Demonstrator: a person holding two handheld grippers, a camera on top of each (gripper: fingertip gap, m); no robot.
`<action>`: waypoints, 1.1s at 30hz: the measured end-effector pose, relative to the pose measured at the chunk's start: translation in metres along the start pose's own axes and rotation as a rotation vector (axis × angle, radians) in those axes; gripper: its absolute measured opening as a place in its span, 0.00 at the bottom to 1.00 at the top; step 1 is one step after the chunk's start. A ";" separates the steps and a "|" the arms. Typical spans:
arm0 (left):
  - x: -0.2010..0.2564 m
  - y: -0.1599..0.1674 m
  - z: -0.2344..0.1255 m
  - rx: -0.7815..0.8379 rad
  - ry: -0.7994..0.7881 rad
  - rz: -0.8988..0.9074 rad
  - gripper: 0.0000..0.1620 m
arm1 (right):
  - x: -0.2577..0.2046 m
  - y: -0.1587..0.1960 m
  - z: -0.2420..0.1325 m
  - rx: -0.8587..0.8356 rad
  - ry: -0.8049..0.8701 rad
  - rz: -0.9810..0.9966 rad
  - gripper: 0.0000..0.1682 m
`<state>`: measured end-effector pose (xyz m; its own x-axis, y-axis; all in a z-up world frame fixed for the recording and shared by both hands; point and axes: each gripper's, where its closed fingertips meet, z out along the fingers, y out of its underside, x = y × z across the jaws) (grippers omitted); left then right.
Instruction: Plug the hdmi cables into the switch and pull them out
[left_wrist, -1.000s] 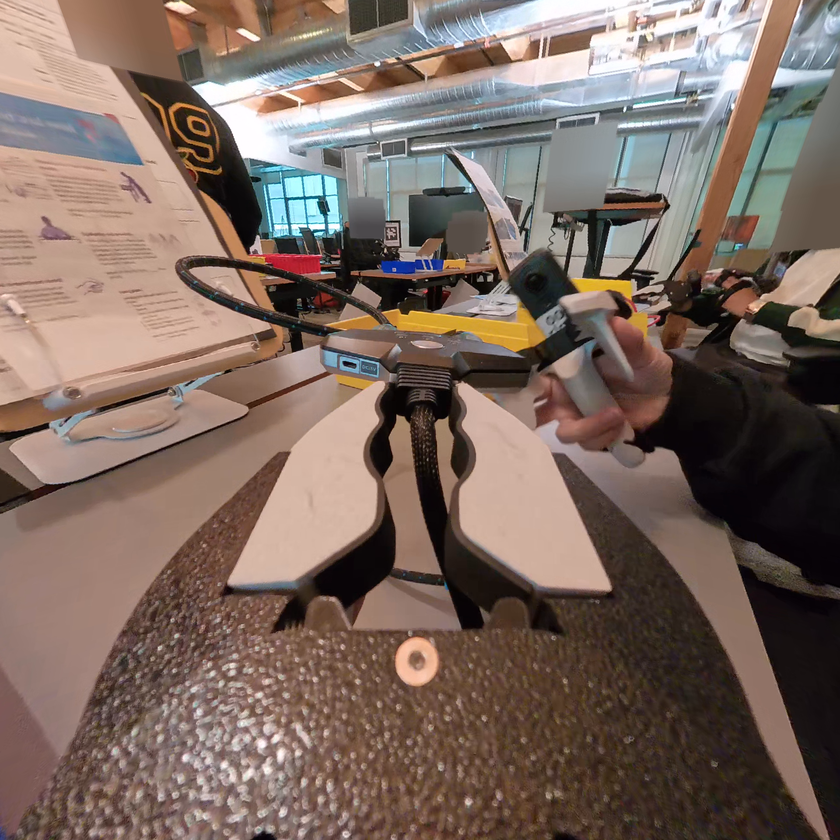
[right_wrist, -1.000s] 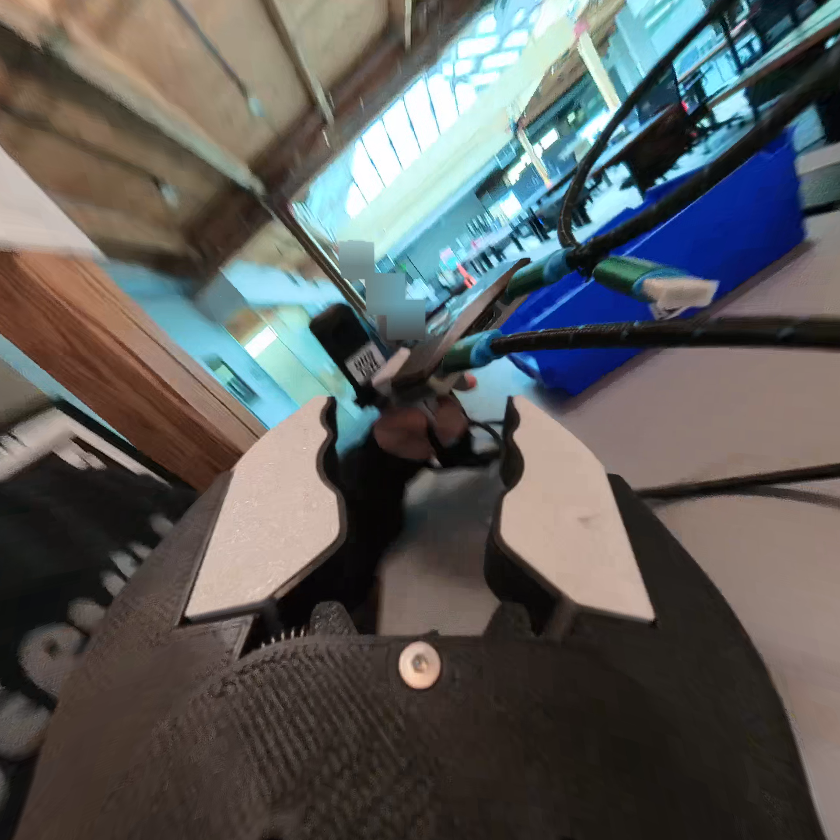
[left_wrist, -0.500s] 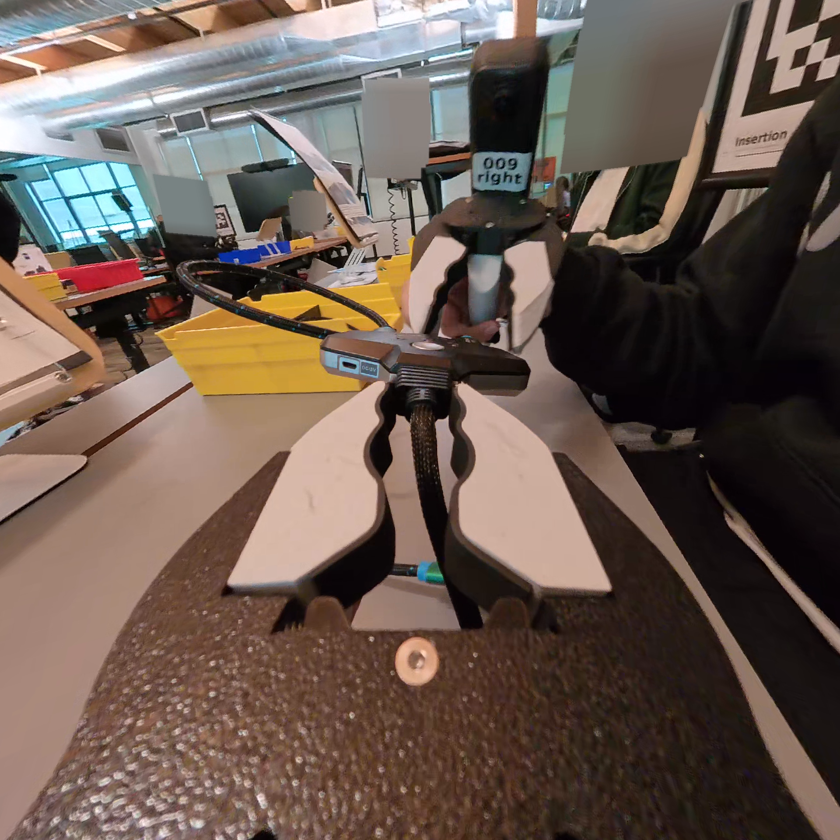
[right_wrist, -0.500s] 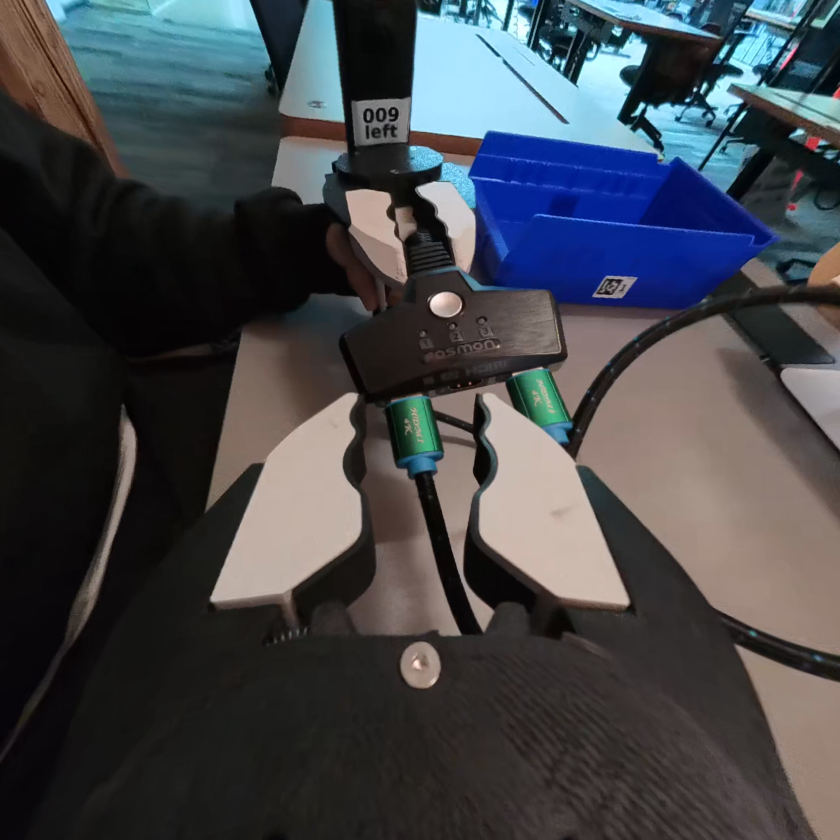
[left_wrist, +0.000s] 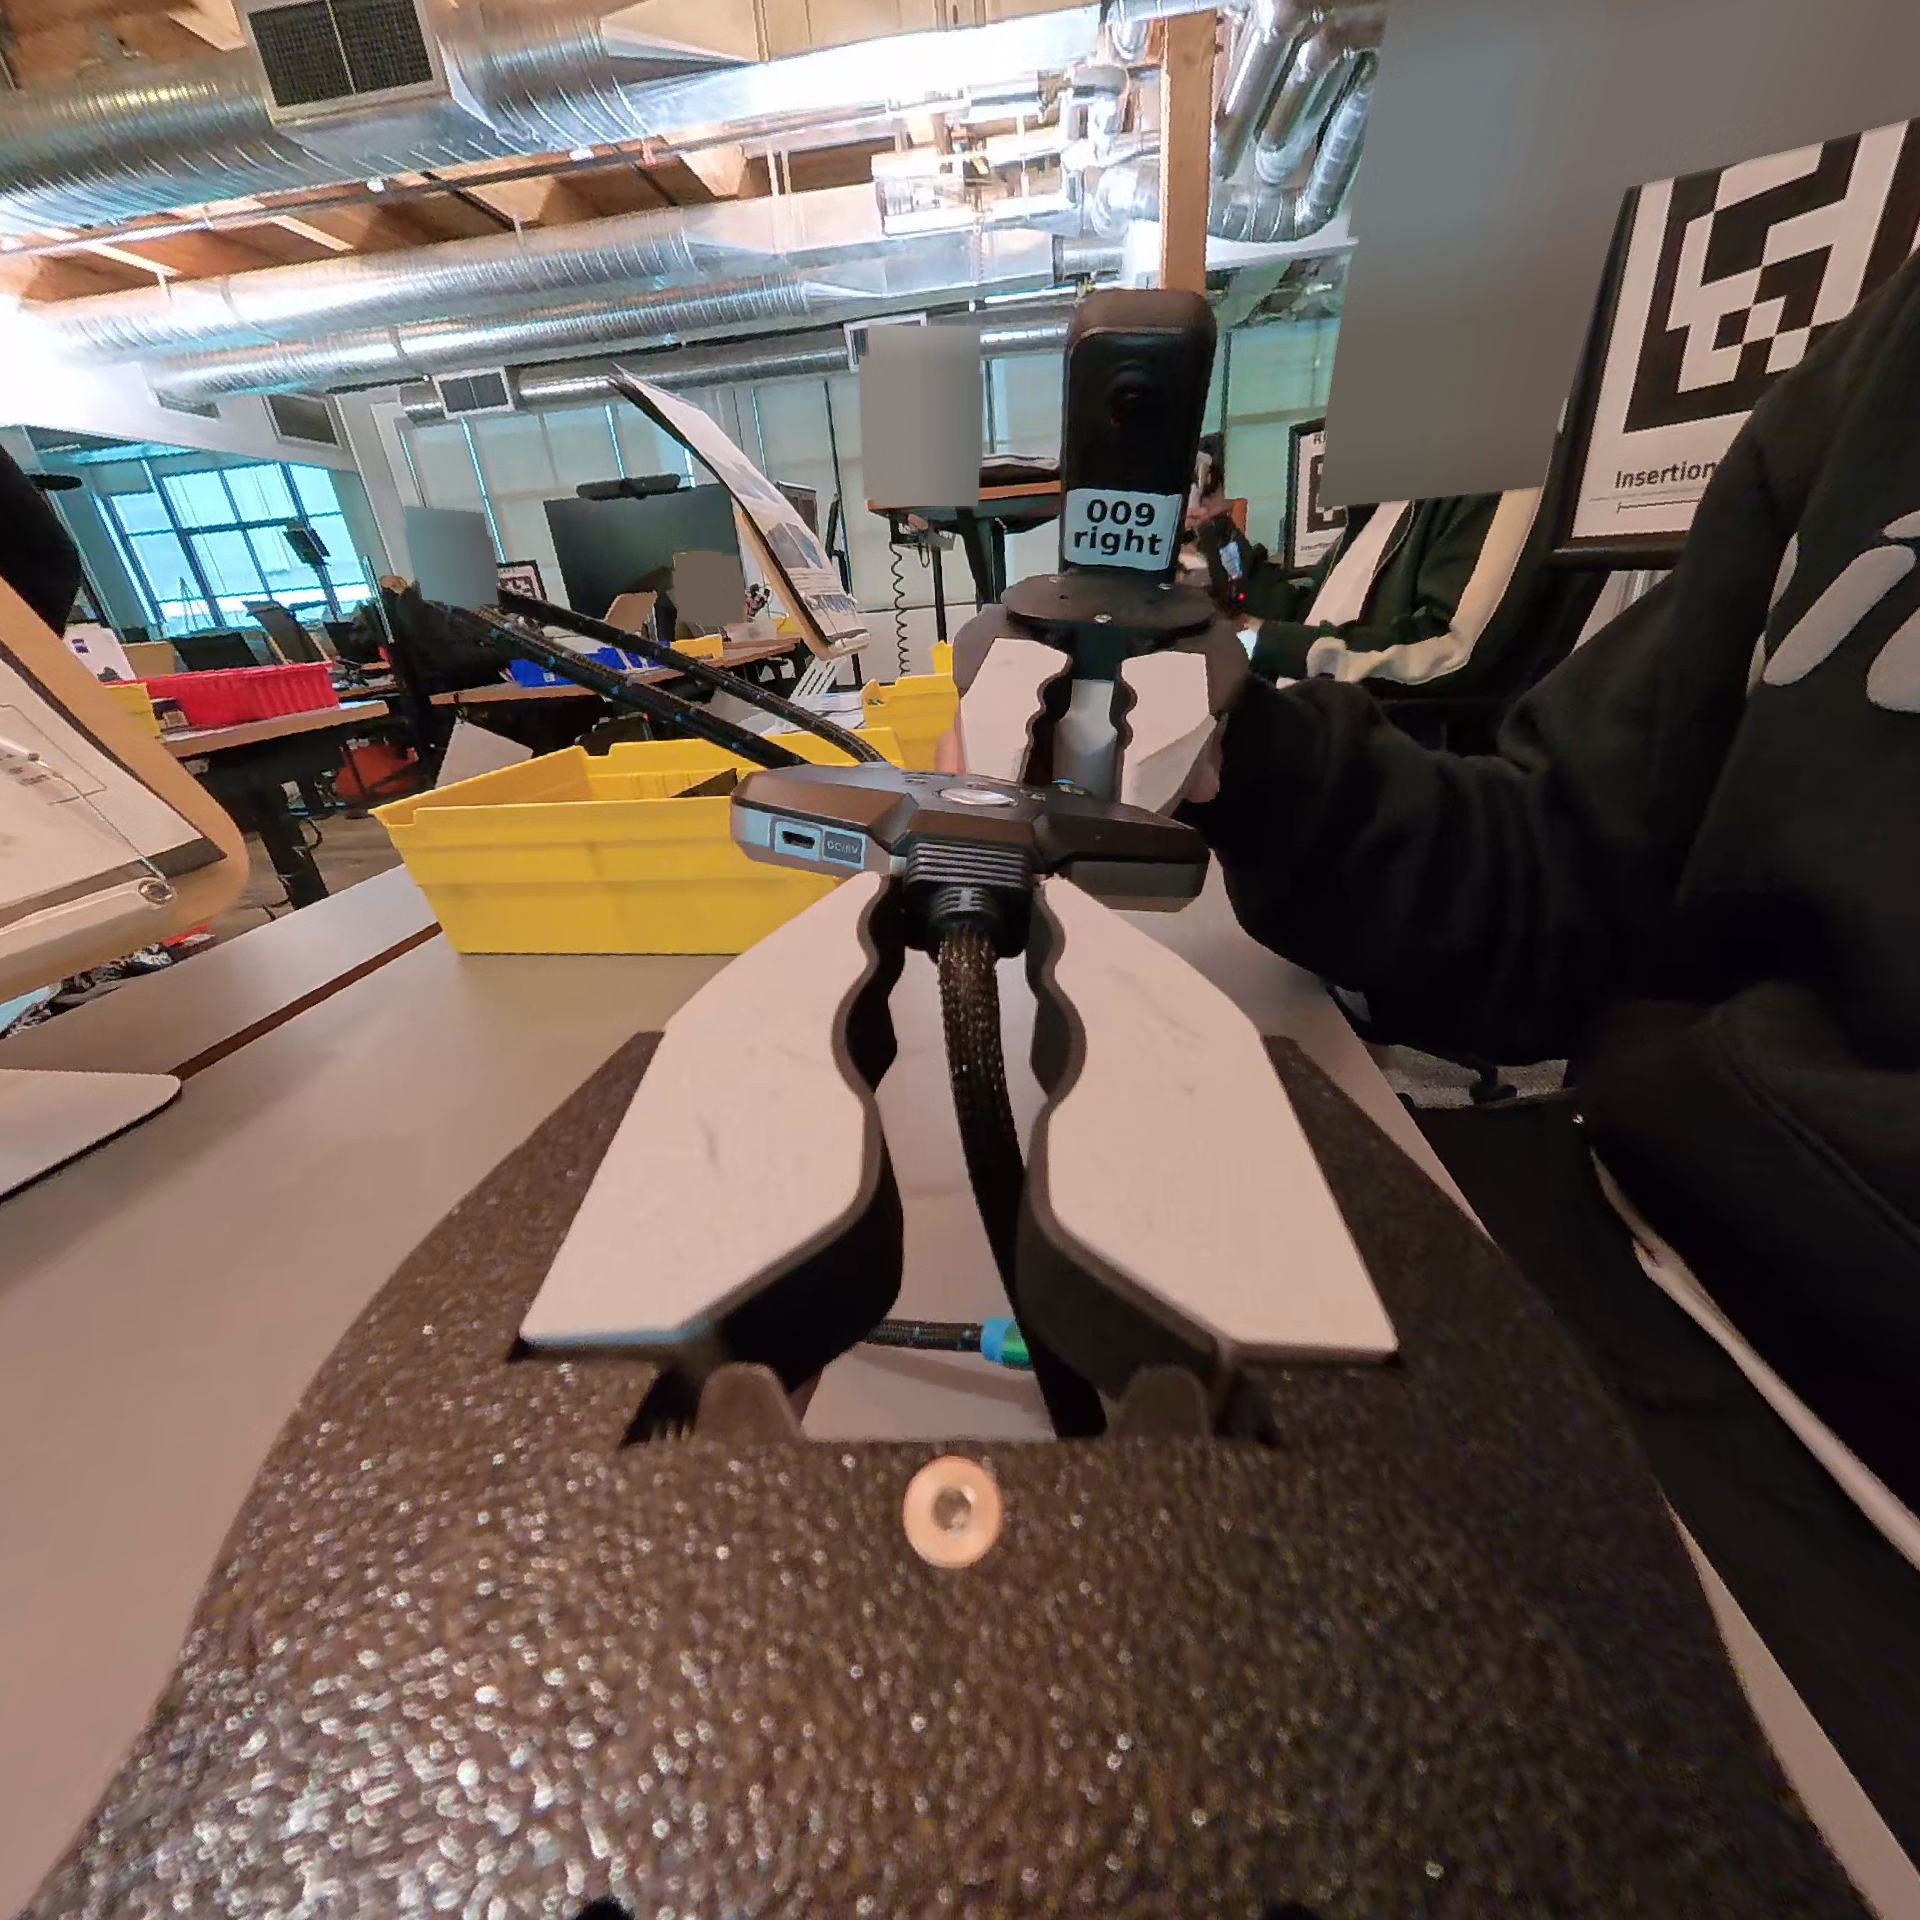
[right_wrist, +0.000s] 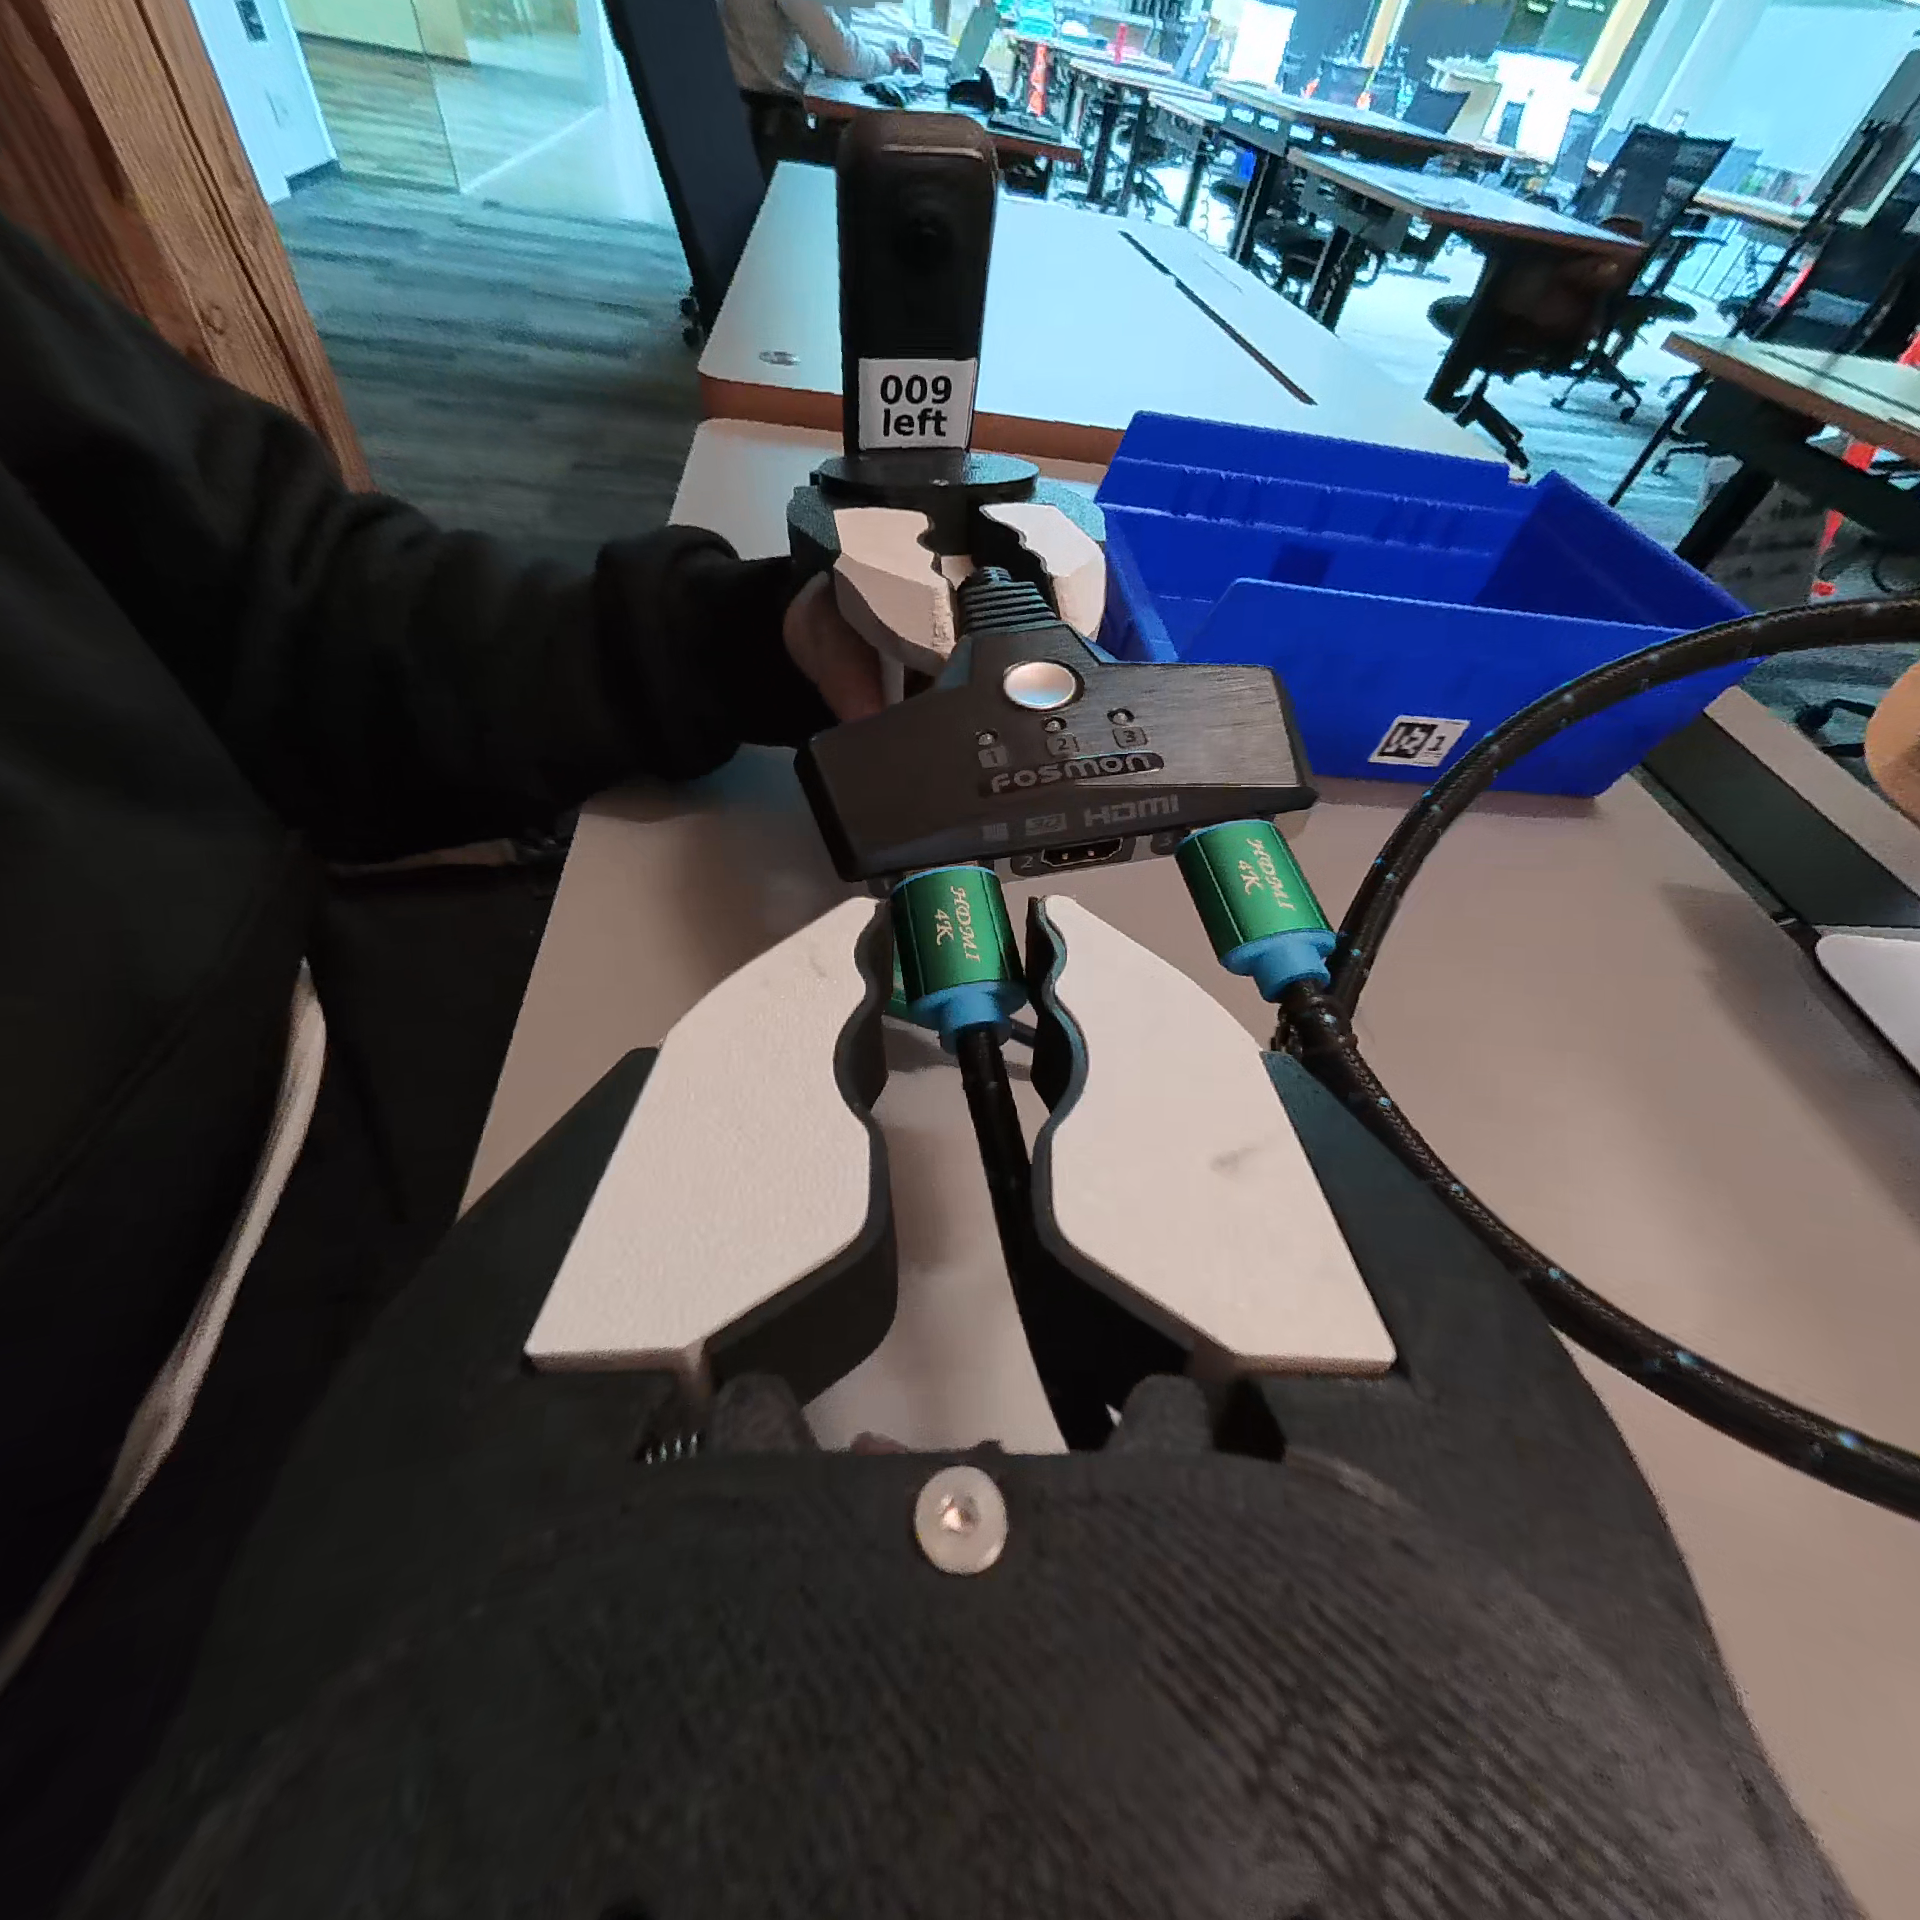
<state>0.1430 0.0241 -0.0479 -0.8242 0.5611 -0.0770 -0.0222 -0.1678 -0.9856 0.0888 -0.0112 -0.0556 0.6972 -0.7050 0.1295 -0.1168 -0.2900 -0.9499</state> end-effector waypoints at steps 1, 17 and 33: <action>0.001 0.000 0.000 0.001 0.003 0.002 0.14 | -0.001 0.000 0.000 0.005 -0.009 0.013 0.14; 0.018 0.011 0.007 -0.146 0.074 0.093 0.14 | -0.019 0.011 -0.011 -0.188 -0.143 0.083 0.13; 0.028 0.013 0.008 -0.260 0.096 0.159 0.14 | -0.029 0.013 -0.017 -0.316 -0.129 0.000 0.13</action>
<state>0.1150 0.0316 -0.0614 -0.7481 0.6208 -0.2344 0.2580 -0.0533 -0.9647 0.0553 -0.0052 -0.0672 0.7788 -0.6229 0.0735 -0.3160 -0.4909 -0.8119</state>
